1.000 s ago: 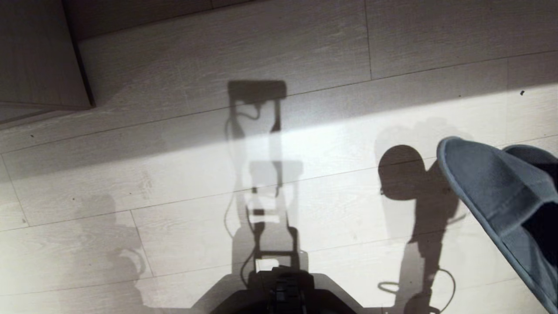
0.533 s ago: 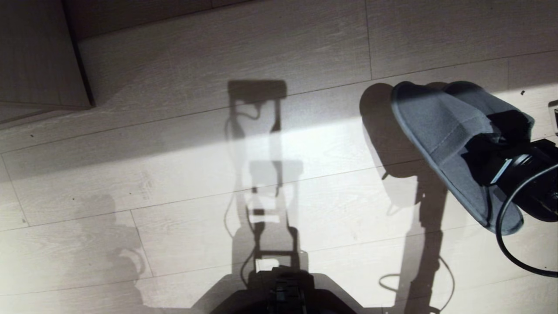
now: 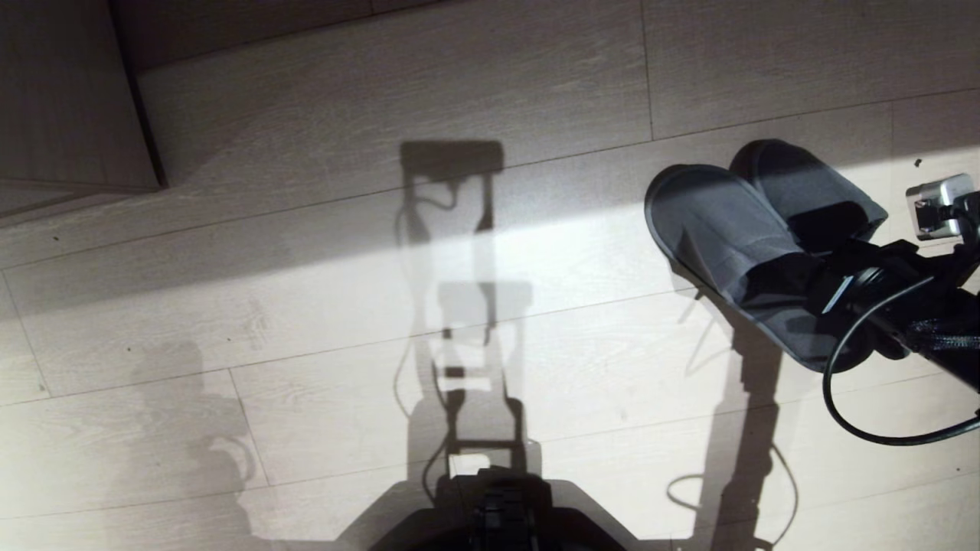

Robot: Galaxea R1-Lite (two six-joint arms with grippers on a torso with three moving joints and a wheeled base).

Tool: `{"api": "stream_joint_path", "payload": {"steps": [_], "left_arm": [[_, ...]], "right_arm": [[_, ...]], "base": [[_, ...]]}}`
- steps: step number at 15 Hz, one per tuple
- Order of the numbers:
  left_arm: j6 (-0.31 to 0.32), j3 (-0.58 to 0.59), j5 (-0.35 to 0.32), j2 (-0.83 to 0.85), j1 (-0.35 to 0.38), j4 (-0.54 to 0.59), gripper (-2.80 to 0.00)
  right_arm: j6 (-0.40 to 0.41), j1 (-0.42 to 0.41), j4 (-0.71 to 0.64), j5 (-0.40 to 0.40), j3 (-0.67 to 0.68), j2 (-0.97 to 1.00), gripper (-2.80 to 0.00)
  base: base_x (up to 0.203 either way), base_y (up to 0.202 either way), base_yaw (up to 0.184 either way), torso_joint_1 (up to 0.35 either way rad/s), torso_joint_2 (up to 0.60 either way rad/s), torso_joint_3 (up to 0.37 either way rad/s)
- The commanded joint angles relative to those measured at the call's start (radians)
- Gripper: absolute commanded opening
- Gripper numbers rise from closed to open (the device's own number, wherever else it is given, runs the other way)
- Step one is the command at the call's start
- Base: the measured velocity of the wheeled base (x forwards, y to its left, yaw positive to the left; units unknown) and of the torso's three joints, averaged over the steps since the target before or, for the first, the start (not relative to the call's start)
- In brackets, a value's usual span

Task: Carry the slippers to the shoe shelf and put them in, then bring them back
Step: Place the slippers on the floor

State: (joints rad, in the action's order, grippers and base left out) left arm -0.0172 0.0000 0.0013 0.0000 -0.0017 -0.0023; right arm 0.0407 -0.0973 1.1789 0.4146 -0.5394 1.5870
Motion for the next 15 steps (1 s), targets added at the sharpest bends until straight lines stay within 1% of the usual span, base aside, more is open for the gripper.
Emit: {"api": "stream_joint_path", "payload": {"steps": [1,5,7,9,10,14,15], "left_arm": [[0.0,0.0,0.0,-0.002,0.0,0.001,-2.8],[0.0,0.0,0.0,-0.002,0.0,-0.001,-2.8],[0.0,0.0,0.0,-0.002,0.0,-0.001,-2.8],[0.0,0.0,0.0,-0.002,0.0,-0.001,-2.8],[0.0,0.0,-0.001,-0.002,0.0,-0.001,-2.8],[0.0,-0.001,0.0,-0.002,0.0,0.0,-2.8],[0.0,0.0,0.0,-0.002,0.0,0.0,-2.8]], "right_arm": [[0.004,-0.002,0.004,0.004,0.044,-0.006,0.0],[0.031,-0.007,0.023,0.0,0.245,-0.01,0.0],[0.076,-0.011,0.03,-0.014,0.34,-0.017,0.0],[0.112,-0.031,0.038,-0.063,0.393,-0.02,0.0],[0.116,-0.04,0.043,-0.072,0.41,-0.034,0.0],[0.107,-0.065,0.056,-0.07,0.474,-0.157,0.0],[0.089,-0.066,0.056,-0.067,0.494,-0.192,0.0]], "base": [[0.0,0.0,0.0,0.0,0.0,0.0],[0.0,0.0,0.0,0.0,0.0,0.0],[0.0,0.0,0.0,0.0,0.0,0.0],[0.0,0.0,0.0,0.0,0.0,0.0],[0.0,0.0,0.0,0.0,0.0,0.0],[0.0,0.0,0.0,0.0,0.0,0.0],[0.0,0.0,0.0,0.0,0.0,0.0]]}}
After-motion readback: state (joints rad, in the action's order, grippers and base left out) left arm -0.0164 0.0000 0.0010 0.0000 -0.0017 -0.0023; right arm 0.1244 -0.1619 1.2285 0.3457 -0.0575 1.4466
